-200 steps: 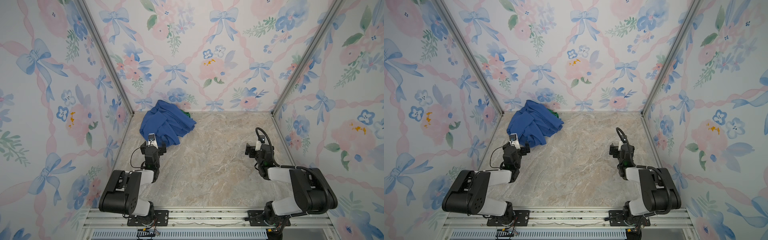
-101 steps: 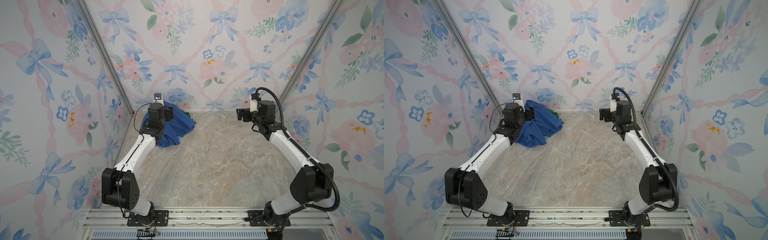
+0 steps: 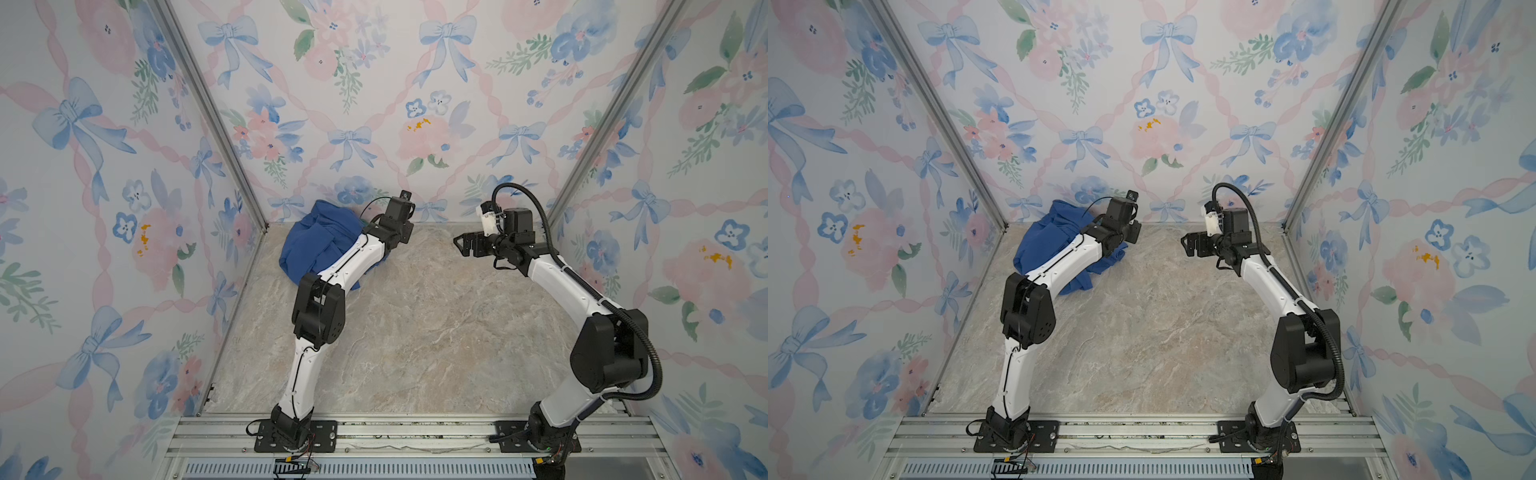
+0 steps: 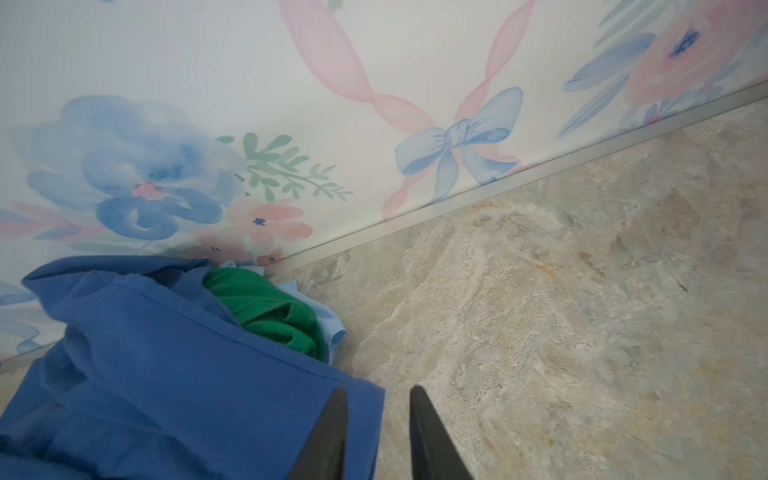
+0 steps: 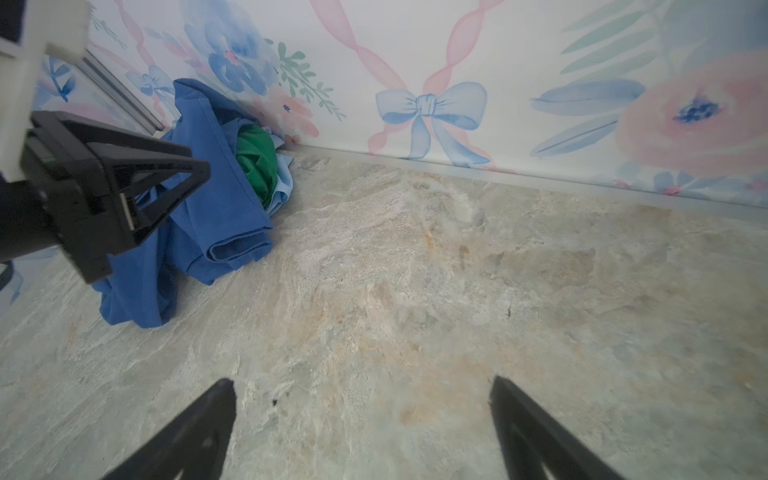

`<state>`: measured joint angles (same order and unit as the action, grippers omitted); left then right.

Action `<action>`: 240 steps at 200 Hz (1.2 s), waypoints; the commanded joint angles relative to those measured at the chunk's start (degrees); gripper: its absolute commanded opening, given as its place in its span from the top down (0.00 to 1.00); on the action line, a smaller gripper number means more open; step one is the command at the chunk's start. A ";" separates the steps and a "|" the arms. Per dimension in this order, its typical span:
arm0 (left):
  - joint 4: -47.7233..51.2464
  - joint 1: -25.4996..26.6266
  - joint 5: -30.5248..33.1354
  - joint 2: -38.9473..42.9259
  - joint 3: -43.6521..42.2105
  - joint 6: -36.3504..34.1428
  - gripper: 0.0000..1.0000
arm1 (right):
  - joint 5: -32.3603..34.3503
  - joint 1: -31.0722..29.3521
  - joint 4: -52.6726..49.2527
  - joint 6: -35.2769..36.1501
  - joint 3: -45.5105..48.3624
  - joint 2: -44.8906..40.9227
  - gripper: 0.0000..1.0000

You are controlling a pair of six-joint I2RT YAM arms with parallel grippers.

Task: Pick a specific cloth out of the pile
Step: 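Reach the left gripper into the clothes pile while the right arm moves forward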

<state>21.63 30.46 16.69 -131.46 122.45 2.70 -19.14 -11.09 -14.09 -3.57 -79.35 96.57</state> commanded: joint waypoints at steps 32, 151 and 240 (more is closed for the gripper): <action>7.88 -0.66 -7.38 -14.33 13.93 1.62 0.82 | -6.45 -0.68 -5.05 2.58 3.29 -1.39 0.03; 14.51 0.14 20.62 -21.20 14.38 -0.87 0.88 | -6.96 -0.40 -6.39 3.83 8.87 -6.77 0.03; 14.32 -7.14 23.82 -18.85 14.33 7.40 0.86 | -7.66 -0.72 -5.67 2.80 11.09 -7.09 0.03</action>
<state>34.30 26.04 37.10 -152.64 138.47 5.87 -25.78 -11.11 -19.49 -0.43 -69.87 91.18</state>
